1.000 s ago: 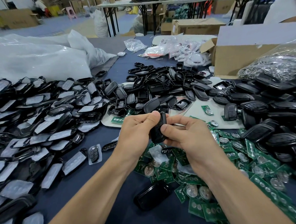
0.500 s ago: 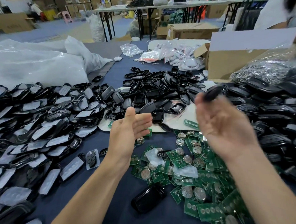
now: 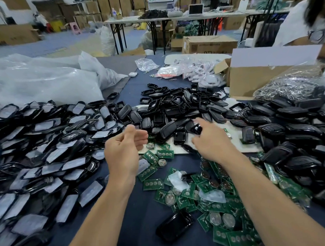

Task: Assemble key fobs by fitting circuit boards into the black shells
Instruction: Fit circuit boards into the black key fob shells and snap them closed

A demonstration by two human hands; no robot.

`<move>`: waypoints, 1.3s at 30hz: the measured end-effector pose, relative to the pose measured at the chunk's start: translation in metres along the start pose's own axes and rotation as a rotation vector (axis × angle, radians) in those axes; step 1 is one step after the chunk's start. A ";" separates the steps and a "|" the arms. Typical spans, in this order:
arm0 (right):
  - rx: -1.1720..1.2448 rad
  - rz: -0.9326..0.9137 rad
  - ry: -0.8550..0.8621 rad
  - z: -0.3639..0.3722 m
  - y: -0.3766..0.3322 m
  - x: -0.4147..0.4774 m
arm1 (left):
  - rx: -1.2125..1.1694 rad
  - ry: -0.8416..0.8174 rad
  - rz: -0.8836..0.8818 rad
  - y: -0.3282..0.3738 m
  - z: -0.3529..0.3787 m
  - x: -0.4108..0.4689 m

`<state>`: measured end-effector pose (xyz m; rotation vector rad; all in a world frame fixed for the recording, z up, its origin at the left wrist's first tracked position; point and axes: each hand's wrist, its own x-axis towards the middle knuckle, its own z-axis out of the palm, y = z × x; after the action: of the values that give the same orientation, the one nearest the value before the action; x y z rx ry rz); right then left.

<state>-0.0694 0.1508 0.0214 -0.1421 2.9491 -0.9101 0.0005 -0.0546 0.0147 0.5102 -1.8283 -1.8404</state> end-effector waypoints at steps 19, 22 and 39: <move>1.014 -0.019 0.113 0.006 -0.014 -0.065 | 0.475 -0.341 0.385 -0.006 0.020 -0.036; 0.793 -0.052 0.296 -0.002 0.000 -0.060 | 0.346 -0.247 0.308 0.000 0.017 -0.029; 0.101 -0.276 0.149 0.034 -0.019 -0.067 | 0.517 -0.253 0.277 -0.002 0.012 -0.024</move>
<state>0.0008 0.1234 0.0056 -0.5086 3.0617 -1.1468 0.0126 -0.0305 0.0116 0.1818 -2.4216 -1.2889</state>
